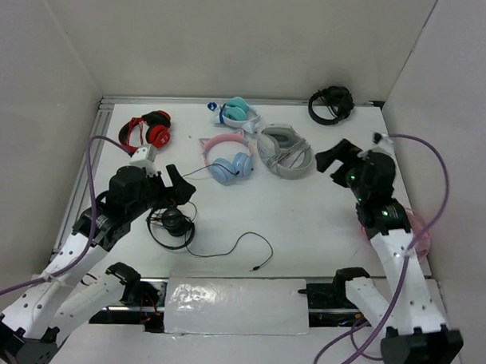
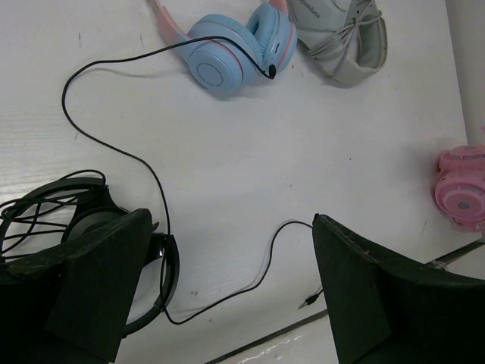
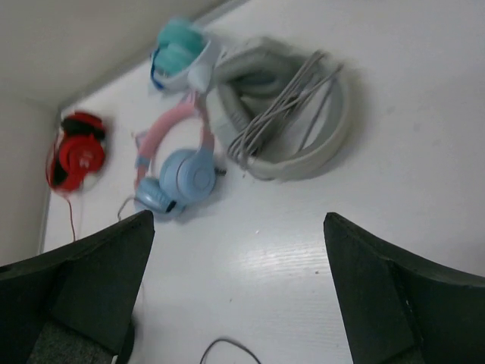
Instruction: Wrap the headphones
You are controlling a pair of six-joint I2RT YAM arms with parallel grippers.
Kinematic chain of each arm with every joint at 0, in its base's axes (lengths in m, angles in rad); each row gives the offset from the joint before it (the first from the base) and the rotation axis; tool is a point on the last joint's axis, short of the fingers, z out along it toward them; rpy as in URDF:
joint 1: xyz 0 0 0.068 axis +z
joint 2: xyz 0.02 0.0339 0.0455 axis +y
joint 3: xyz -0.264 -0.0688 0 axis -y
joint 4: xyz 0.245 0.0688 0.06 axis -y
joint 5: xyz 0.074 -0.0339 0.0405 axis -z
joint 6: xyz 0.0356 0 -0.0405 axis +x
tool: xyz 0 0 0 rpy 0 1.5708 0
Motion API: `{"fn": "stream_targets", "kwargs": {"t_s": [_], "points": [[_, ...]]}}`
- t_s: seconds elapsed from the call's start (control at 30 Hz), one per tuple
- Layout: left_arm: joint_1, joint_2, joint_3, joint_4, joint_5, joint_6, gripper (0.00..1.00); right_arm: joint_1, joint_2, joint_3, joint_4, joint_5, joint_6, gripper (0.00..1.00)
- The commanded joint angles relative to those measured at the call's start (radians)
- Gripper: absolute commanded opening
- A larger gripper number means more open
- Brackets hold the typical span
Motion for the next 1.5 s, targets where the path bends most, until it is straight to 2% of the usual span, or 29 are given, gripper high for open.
{"fn": "stream_targets", "kwargs": {"t_s": [0.0,0.03,0.07,0.2,0.3,0.37,0.47,0.6,0.7,0.8,0.93,1.1,1.23,1.4,1.43,1.47], "points": [[0.005,0.009,0.010,0.026,-0.010,-0.022,0.99,0.191,0.155,0.074,0.069,0.014,-0.081,1.00],[0.006,0.016,0.030,0.011,-0.012,-0.028,0.99,0.243,0.198,0.095,0.065,0.116,-0.081,1.00],[0.008,0.020,0.038,-0.020,-0.010,-0.034,0.99,0.327,0.298,0.138,0.054,0.147,-0.079,1.00],[0.009,-0.003,0.006,-0.016,-0.012,-0.050,0.99,0.433,0.542,0.263,0.039,0.149,-0.015,1.00],[0.011,-0.039,-0.028,0.018,0.002,-0.033,0.99,0.498,0.694,0.368,0.057,0.201,0.046,1.00],[0.011,-0.050,-0.043,0.043,0.016,-0.018,0.99,0.535,0.774,0.492,0.002,0.307,0.102,1.00],[0.015,-0.056,-0.045,0.030,0.022,-0.018,0.99,0.576,0.942,0.663,-0.121,0.384,0.203,1.00],[0.017,-0.060,-0.056,0.036,0.023,-0.012,0.99,0.599,1.145,0.796,-0.196,0.418,0.266,1.00],[0.019,-0.057,-0.051,0.038,0.034,-0.013,0.99,0.601,1.252,0.913,-0.297,0.450,0.292,1.00],[0.020,-0.052,-0.060,0.049,0.036,-0.013,0.99,0.604,1.302,0.956,-0.343,0.447,0.287,1.00],[0.022,-0.043,-0.053,0.029,0.020,-0.025,0.99,0.610,1.328,0.927,-0.311,0.412,0.272,0.99],[0.022,-0.041,-0.041,0.000,0.014,-0.047,0.99,0.618,1.351,0.916,-0.258,0.418,0.260,0.94],[0.022,-0.049,-0.028,-0.017,0.010,-0.059,0.99,0.613,1.363,0.930,-0.213,0.432,0.225,0.82],[0.023,-0.058,-0.025,-0.046,-0.017,-0.082,0.99,0.596,1.357,0.925,-0.205,0.447,0.197,0.51],[0.023,-0.058,-0.036,-0.039,-0.024,-0.082,0.99,0.595,1.333,0.907,-0.196,0.461,0.185,0.41],[0.023,-0.058,-0.036,-0.039,-0.027,-0.082,0.99,0.595,1.316,0.896,-0.192,0.462,0.172,0.37]]}}
